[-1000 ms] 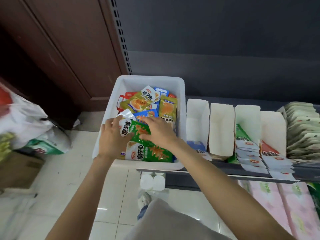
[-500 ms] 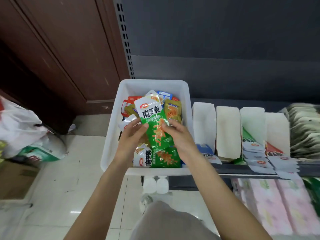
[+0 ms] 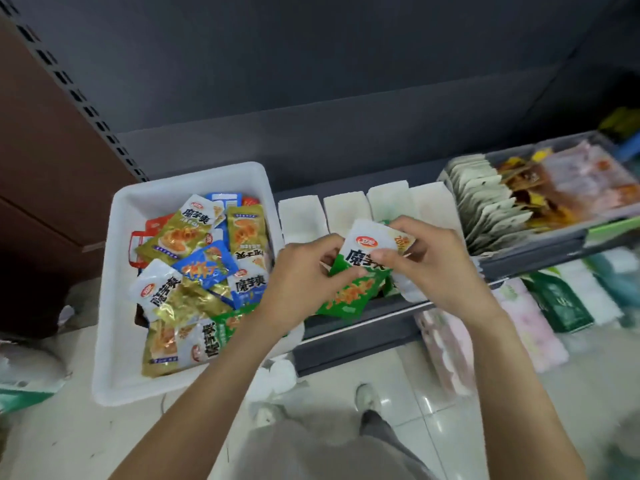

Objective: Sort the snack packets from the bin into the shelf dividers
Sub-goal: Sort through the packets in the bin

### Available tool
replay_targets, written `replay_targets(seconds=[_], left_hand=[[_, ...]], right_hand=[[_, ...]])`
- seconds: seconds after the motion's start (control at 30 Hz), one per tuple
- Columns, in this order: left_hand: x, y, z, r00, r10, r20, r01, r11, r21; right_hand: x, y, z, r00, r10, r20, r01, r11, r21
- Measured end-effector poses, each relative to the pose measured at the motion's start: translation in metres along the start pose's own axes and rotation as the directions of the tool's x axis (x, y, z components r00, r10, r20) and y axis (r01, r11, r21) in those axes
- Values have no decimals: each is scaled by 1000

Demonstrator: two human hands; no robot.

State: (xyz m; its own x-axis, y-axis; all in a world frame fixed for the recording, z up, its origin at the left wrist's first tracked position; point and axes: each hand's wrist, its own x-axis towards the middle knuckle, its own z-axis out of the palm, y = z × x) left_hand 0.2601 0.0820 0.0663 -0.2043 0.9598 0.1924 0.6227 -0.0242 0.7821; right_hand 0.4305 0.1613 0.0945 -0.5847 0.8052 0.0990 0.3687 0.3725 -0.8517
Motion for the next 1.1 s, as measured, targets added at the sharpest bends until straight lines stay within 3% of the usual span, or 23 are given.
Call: replay_targets(seconds=[0.17, 0.27, 0.47, 0.7, 0.8, 0.87, 1.0, 1.1], left_hand=[[41, 32, 66, 984, 94, -151, -103, 993, -56], [60, 36, 94, 975, 79, -208, -85, 996, -22], [62, 20, 115, 980, 28, -195, 31, 955, 294], [64, 22, 128, 984, 22, -179, 30, 960, 278], [62, 9, 131, 987, 14, -158, 49, 920, 389], [58, 0, 130, 992, -8, -128, 70, 870, 489], [45, -6, 122, 992, -48, -118, 99, 872, 479], [27, -2, 101, 966, -39, -254, 146, 897, 418]], right_hand=[[-6, 38, -67, 958, -189, -216, 146, 968, -204], [2, 66, -78, 906, -315, -282, 211, 915, -344], [20, 117, -59, 930, -332, -158, 259, 897, -359], [21, 125, -70, 828, -532, -178, 386, 771, -506], [25, 134, -57, 858, -506, -86, 383, 744, -547], [34, 142, -43, 890, -454, 49, 384, 687, -617], [43, 151, -26, 917, -227, 327, 398, 519, -756], [37, 134, -30, 916, -230, 328, 397, 630, -667]])
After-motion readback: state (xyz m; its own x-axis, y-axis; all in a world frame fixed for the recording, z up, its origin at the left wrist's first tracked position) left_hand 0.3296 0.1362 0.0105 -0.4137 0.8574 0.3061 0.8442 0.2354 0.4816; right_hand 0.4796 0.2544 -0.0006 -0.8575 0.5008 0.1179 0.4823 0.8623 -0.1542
